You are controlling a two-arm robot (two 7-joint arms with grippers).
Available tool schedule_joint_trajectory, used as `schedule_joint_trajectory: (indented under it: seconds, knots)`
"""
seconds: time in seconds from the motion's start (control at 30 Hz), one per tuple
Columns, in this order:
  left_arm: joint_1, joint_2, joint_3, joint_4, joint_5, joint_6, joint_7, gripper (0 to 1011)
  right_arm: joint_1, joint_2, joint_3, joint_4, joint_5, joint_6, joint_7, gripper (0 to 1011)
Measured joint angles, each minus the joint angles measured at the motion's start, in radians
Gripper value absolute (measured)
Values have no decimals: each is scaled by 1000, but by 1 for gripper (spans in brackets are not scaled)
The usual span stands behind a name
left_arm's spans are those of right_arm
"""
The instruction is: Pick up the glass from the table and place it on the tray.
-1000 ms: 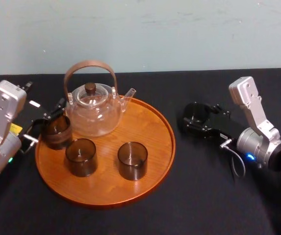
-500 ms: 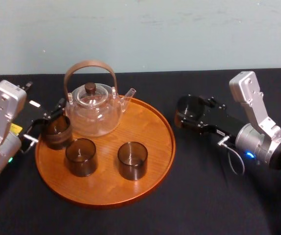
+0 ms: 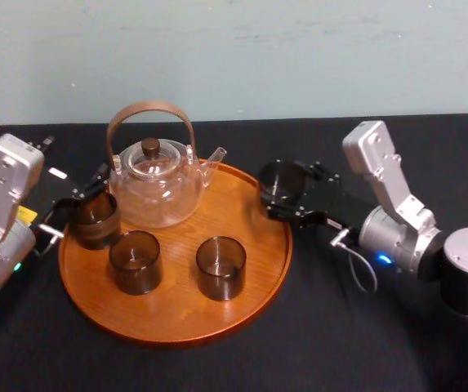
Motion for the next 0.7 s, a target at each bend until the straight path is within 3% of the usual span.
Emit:
schedule_joint_trajectory:
  seconds: [0.7]
  knots:
    - [0,0,0,0,0,0,0,1001,55,-45,-77,76,-41,-20,21,904]
